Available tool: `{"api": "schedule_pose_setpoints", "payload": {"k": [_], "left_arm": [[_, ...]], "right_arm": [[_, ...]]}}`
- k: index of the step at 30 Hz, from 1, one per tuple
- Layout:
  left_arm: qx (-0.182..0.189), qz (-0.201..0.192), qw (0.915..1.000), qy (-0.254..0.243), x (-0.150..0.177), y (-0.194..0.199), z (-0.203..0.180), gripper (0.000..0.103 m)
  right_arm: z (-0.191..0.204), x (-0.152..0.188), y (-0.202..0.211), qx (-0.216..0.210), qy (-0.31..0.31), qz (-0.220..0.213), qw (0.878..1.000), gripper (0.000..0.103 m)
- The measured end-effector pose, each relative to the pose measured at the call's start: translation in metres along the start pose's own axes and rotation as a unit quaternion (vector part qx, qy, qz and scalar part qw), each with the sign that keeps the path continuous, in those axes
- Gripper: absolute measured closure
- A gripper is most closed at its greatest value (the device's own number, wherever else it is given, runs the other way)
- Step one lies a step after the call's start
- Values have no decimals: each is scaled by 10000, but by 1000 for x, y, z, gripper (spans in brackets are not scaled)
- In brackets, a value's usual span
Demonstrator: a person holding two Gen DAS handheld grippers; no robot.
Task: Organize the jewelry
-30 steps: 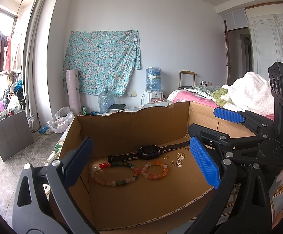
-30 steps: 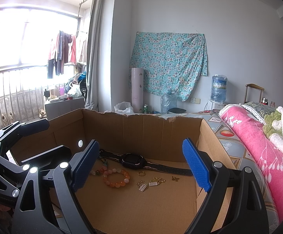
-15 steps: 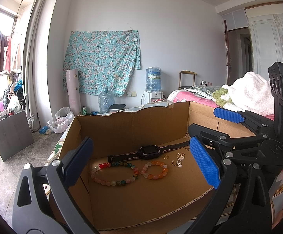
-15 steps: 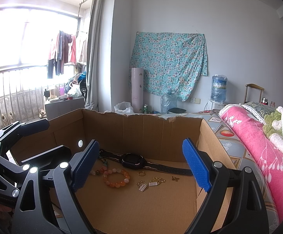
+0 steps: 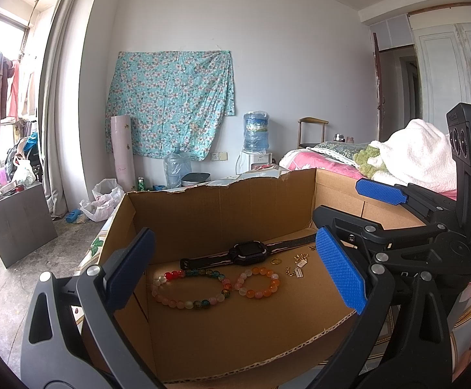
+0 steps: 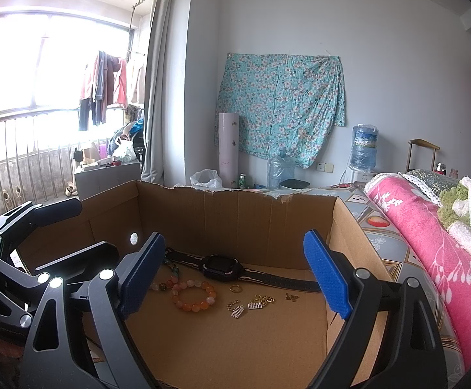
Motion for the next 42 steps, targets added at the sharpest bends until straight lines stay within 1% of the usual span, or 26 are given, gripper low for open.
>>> {"api": "schedule_pose_setpoints", "payload": {"k": [17,42], "left_arm": [[-71,-4,10000,24,-1,2,3,8],[-68,-3,10000,23,-1,2,3,8]], "right_arm": [[-1,-1,-1,2,-2,0,10000,17],[0,0,0,3,-1,-1,10000,17]]}}
Point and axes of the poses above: each gripper's, at about its wrist camera, not at the fingertips, and y roughly against the way its jaws point, z to its left, x to its underside, the point moved 8 cm from there along -y, roughly the way its jaws point, and after that the axes turned 11 degrees about -x, right-handed, at the moved point
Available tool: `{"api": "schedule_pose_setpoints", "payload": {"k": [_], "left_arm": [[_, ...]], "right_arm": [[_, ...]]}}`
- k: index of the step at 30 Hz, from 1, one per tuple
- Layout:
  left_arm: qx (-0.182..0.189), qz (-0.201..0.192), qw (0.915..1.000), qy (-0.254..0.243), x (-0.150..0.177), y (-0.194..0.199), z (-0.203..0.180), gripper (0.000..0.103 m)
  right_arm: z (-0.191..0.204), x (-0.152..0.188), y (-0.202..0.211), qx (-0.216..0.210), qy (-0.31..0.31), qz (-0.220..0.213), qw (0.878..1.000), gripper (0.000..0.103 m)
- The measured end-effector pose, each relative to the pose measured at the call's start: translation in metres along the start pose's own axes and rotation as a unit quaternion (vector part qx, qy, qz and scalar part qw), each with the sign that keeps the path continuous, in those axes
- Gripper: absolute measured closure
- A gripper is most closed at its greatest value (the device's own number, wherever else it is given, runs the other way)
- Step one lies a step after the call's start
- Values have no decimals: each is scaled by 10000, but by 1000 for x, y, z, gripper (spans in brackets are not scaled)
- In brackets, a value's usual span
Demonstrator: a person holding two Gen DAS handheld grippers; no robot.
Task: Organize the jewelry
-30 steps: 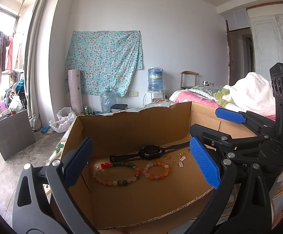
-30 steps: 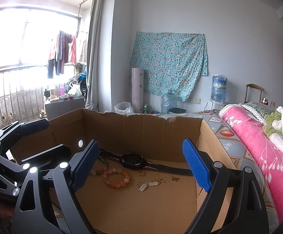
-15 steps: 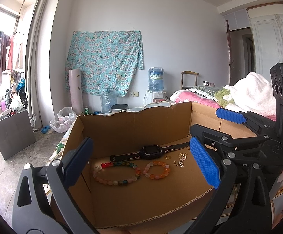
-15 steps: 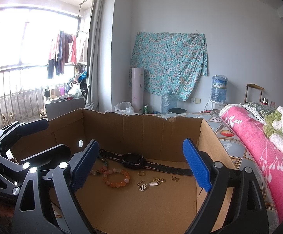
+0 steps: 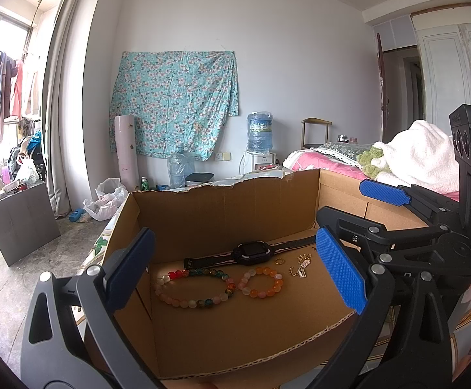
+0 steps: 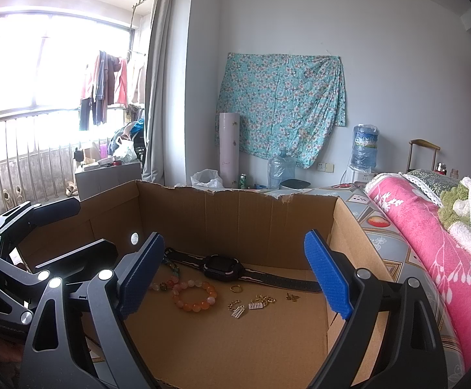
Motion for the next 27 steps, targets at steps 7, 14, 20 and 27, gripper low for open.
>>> {"api": "schedule_pose_setpoints", "payload": {"k": [7,14,20,27], "left_arm": [[0,-1,10000,1,0,0,0,8],[0,1,10000,0,0,0,0,8],[1,1,10000,1,0,0,0,8],[0,-2,10000,1,0,0,0,8]], "right_arm": [[-1,-1,-1,1,0,0,10000,17],[0,0,0,0,-1,-1,10000,17],[0,0,-1,-1,-2,-1,10000,17],[0,0,-1,1,-3,-1,10000,17]]}}
Point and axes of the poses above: each gripper's, at about its wrist camera, not at the fingertips, and y roughly against the way its jaws point, z to its left, x to its underside, the point moved 8 cm from there along -y, roughly the way its jaws point, and after that the axes turned 11 degrees about -x, right-handed, at the moved point
